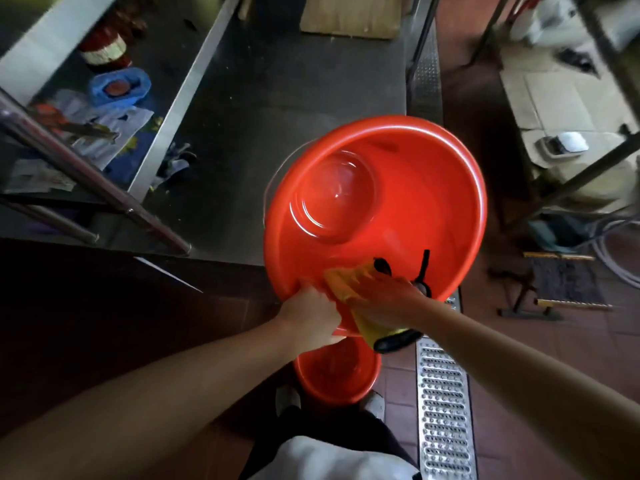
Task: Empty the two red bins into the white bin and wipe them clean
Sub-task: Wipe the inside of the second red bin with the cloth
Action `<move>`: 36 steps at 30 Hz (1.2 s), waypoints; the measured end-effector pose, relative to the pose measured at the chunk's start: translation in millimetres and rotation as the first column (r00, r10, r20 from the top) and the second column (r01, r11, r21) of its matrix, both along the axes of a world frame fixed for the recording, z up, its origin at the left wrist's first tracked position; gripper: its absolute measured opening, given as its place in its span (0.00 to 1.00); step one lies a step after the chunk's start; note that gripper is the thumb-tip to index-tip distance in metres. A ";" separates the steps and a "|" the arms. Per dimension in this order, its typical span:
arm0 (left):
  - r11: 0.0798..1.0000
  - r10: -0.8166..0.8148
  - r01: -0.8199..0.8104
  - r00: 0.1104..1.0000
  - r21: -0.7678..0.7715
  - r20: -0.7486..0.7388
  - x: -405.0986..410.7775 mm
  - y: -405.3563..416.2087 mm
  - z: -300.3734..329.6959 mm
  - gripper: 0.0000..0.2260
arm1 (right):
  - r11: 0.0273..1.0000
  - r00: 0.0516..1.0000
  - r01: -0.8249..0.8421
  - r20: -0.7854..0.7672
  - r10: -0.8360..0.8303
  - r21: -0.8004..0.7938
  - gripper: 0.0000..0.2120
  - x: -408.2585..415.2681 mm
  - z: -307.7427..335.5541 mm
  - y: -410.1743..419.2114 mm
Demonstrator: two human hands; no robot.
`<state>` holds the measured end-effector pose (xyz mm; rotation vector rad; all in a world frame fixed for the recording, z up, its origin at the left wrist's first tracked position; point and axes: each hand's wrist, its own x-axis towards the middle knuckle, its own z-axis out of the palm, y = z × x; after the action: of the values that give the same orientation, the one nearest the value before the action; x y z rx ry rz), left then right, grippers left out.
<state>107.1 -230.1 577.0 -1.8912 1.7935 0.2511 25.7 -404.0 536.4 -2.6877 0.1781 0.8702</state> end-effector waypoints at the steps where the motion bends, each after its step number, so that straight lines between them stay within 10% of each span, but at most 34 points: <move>1: 1.000 -0.016 0.015 1.000 0.011 0.014 0.1 -2.1 1.9 0.26 | 0.999 0.999 0.033 -0.017 -0.033 0.018 0.41 -13.1 8.6 0.1; 5: 0.998 -0.062 0.061 0.997 0.030 0.036 1.9 -9.7 9.8 0.27 | 0.969 0.981 -0.174 0.054 0.186 -0.176 0.58 -42.7 20.4 5.4; 19: 0.967 -0.039 -0.064 0.917 0.245 0.396 50.0 7.7 62.4 0.32 | 0.784 0.926 -0.278 0.064 0.373 -0.555 0.32 -42.8 47.9 -10.0; 24: 0.979 0.139 -0.165 0.970 0.116 0.199 12.0 -2.6 30.5 0.46 | 0.813 0.895 -0.225 0.217 0.391 -0.536 0.30 -43.4 41.6 -4.3; 36: 0.978 0.181 -0.184 0.983 -0.100 -0.032 -11.9 0.2 -4.6 0.30 | 0.953 0.985 -0.061 0.135 0.106 -0.297 0.41 -28.5 18.2 13.1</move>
<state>95.2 -229.9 572.3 -2.1371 1.6768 0.2508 -2.8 -390.9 554.6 -3.0441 0.1713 0.7079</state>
